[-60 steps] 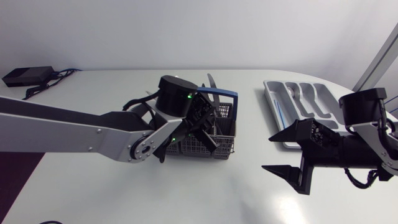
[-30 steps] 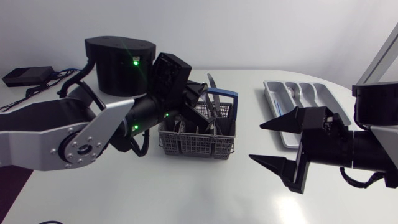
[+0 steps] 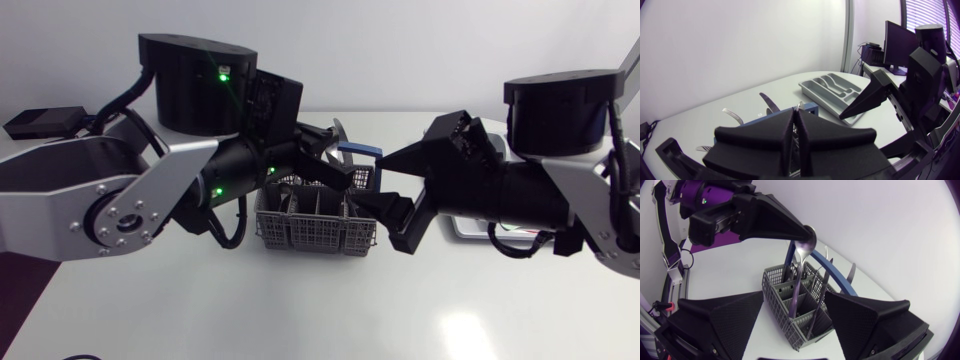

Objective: Sort the cutlery from the basket into the organizer compartments.

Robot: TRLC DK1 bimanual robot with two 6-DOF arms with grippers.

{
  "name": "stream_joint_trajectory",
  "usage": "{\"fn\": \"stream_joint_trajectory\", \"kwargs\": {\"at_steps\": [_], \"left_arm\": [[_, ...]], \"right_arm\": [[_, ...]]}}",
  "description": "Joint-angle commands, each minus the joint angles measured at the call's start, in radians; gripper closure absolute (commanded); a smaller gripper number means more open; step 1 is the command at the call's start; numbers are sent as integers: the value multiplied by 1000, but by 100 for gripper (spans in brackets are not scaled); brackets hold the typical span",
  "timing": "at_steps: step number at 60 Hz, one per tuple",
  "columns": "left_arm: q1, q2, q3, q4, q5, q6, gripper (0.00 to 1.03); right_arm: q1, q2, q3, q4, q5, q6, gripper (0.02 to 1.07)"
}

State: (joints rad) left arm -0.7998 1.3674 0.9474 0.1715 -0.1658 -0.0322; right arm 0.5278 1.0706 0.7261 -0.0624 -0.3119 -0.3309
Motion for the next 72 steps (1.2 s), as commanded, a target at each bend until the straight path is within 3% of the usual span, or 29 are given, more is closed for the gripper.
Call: {"fn": "stream_joint_trajectory", "kwargs": {"at_steps": [1,13,19,34,52,72], "left_arm": [[4,-16,42,-6,2,-43,100],[17,-16,53,-20,12,-80,100],[17,-16,56,-24,15,-84,100],[27,-16,59,-33,26,-98,100],[37,-14,59,-35,45,-110,100],[37,-16,56,-38,52,-115,100]], "right_arm": [[18,40,39,27,14,49,31],[37,134,104,42,34,78,55],[37,160,130,42,34,85,59],[44,210,176,41,33,90,83],[54,230,194,4,-6,85,97],[58,235,196,-8,-15,84,100]]}}
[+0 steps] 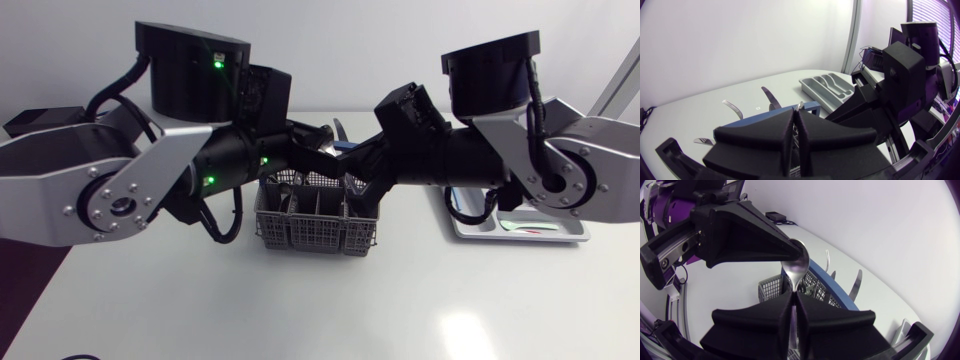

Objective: Sort the cutlery from the basket into the organizer compartments.

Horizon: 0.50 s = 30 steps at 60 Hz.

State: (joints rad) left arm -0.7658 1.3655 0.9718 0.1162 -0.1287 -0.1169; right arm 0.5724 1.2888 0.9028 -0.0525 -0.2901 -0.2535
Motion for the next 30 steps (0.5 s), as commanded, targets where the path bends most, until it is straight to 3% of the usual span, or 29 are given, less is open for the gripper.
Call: {"fn": "stream_joint_trajectory", "kwargs": {"at_steps": [1,7,22,30], "left_arm": [[3,-14,31,17,17,-30,100],[5,-17,36,17,29,-30,99],[17,-34,57,16,34,-27,67],[23,-42,61,13,34,-24,61]], "right_arm": [[14,17,19,-18,-37,7,100],[17,15,19,-24,-38,7,100],[26,15,15,-43,-53,5,100],[29,15,10,-46,-53,5,100]]}}
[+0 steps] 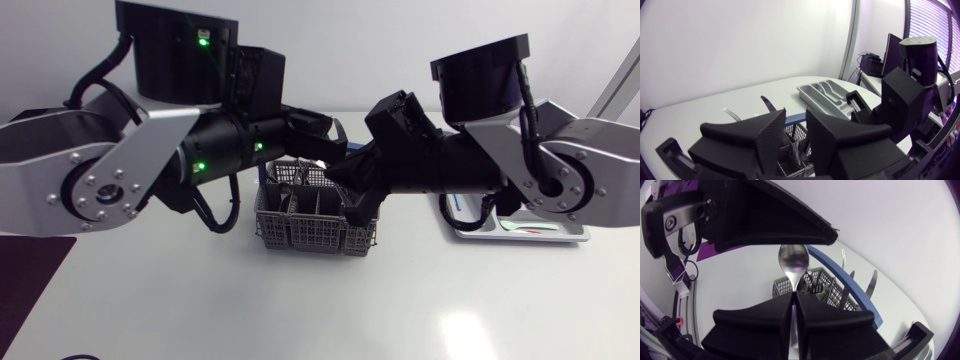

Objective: Sort the cutlery from the basket into the organizer compartments.

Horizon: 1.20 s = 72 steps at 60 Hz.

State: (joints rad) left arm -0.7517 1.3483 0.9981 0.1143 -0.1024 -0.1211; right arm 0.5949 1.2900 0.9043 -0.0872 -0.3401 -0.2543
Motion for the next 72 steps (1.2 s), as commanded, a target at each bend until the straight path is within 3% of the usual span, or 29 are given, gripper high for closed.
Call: {"fn": "stream_joint_trajectory", "kwargs": {"at_steps": [1,20,34,40,54,72], "left_arm": [[11,-26,34,15,7,-20,60],[104,-112,27,2,7,32,55],[160,-144,-6,-44,6,133,55],[167,-136,-24,-68,6,178,55],[163,-126,-56,-88,6,218,55],[135,-100,-73,-96,1,227,55]], "right_arm": [[6,12,8,-11,-4,6,100],[-56,-54,-16,-109,-68,-60,100],[-268,-126,-35,-315,-209,-281,100],[-448,-133,-28,-462,-303,-487,100],[-825,-8,65,-844,-392,-1073,100],[-1138,275,220,-991,-384,-1524,100]]}}
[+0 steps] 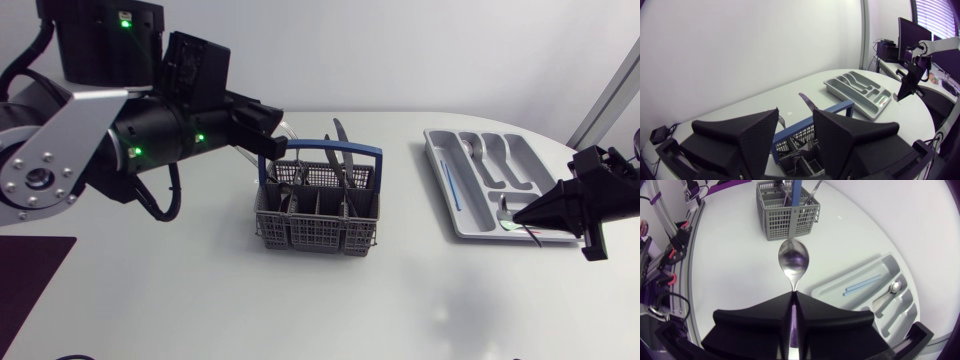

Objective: Sort the cutlery from the basket into the organizer compartments.

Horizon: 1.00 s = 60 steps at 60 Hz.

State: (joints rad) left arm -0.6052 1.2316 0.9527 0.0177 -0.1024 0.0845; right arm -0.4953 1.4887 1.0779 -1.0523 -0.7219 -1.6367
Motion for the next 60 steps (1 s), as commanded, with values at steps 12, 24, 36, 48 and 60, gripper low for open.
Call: {"fn": "stream_joint_trajectory", "kwargs": {"at_steps": [12,24,36,48,60], "left_arm": [[-21,23,-35,1,-5,31,55],[-39,42,-45,1,-26,43,55],[-53,49,-65,4,-31,75,55],[-54,69,-72,8,-31,109,55],[-64,111,-69,14,-31,123,55]], "right_arm": [[-143,271,172,32,42,-230,100],[-158,374,205,206,125,-245,100],[-164,440,238,275,177,-285,101],[-164,456,235,322,222,-330,101],[-157,475,214,422,277,-357,101]]}}
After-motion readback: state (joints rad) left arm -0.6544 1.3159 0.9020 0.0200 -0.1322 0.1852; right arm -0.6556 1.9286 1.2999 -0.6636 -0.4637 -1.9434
